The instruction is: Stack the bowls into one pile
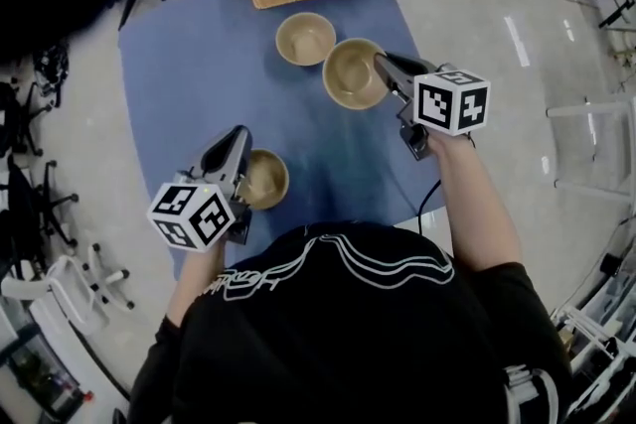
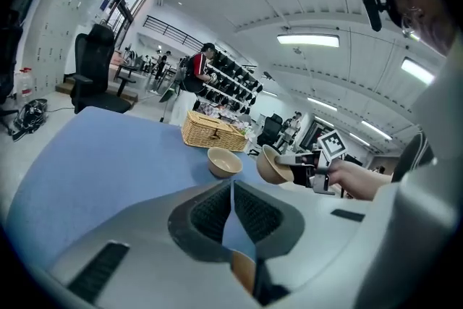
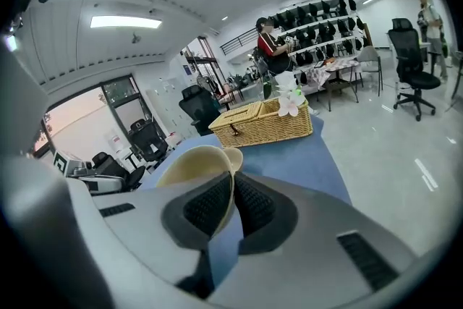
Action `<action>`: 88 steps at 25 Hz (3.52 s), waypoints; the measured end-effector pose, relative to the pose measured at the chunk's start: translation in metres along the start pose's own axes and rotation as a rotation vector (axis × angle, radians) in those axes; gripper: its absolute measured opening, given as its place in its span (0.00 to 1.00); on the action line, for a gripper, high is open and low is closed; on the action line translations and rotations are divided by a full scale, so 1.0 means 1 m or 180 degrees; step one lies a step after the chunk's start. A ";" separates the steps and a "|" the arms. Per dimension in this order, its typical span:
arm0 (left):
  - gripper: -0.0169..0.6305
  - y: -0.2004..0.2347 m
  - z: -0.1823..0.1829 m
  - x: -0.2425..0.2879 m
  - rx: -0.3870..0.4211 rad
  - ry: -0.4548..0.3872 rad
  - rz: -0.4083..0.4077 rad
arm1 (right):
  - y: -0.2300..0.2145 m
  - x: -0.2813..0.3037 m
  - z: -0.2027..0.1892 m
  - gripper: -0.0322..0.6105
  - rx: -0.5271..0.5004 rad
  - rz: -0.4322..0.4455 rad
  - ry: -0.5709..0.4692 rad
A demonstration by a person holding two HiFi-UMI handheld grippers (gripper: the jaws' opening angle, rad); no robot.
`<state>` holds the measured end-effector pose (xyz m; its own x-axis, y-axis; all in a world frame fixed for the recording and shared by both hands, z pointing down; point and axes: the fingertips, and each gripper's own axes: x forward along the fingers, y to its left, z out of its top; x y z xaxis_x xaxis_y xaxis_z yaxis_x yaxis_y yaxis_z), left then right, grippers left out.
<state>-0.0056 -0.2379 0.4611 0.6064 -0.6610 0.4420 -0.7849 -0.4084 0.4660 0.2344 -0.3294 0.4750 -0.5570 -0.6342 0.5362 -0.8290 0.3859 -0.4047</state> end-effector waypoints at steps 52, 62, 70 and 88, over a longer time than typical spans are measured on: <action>0.08 0.070 -0.031 -0.088 -0.0347 -0.0214 0.0595 | 0.101 0.098 -0.004 0.52 -0.1145 0.0510 0.0110; 0.08 0.078 -0.019 -0.129 -0.0283 -0.0205 0.0431 | 0.176 0.065 -0.057 0.52 -0.1046 0.0719 0.0281; 0.08 0.084 -0.023 -0.168 -0.0203 -0.0249 0.0326 | 0.214 0.052 -0.106 0.52 -0.0924 0.0724 0.0497; 0.08 0.116 -0.055 -0.230 -0.0175 -0.0273 0.0280 | 0.228 0.060 -0.187 0.39 -0.0583 0.0310 0.0738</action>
<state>-0.2287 -0.0983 0.4556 0.5207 -0.7450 0.4170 -0.8249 -0.3129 0.4708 0.0023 -0.1540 0.5538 -0.6134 -0.4268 0.6646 -0.7546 0.5650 -0.3337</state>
